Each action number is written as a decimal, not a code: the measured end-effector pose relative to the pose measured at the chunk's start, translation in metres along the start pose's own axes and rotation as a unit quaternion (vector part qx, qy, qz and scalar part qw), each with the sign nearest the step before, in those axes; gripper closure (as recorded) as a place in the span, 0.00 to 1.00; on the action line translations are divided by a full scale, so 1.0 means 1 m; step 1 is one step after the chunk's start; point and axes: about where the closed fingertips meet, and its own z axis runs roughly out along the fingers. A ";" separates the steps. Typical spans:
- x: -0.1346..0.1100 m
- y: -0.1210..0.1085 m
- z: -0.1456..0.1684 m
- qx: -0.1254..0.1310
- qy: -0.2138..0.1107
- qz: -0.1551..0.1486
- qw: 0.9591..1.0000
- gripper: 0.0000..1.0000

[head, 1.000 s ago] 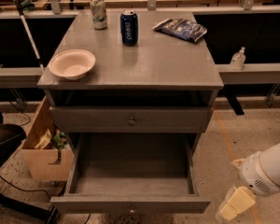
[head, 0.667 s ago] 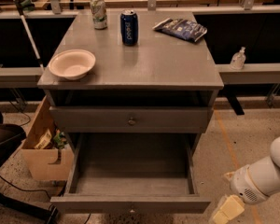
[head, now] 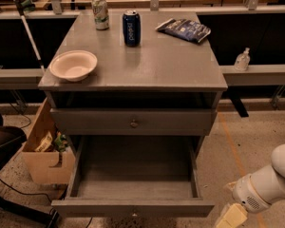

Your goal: Close middle drawer

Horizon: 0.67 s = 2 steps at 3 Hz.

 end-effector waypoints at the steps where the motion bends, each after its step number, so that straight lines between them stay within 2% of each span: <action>1: 0.011 -0.001 0.013 -0.023 -0.008 0.008 1.000 0.14; 2: 0.014 0.006 0.040 -0.045 -0.012 -0.001 0.999 0.30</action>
Offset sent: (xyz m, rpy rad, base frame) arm -0.0270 0.0384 -0.0655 0.1239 0.0589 0.0651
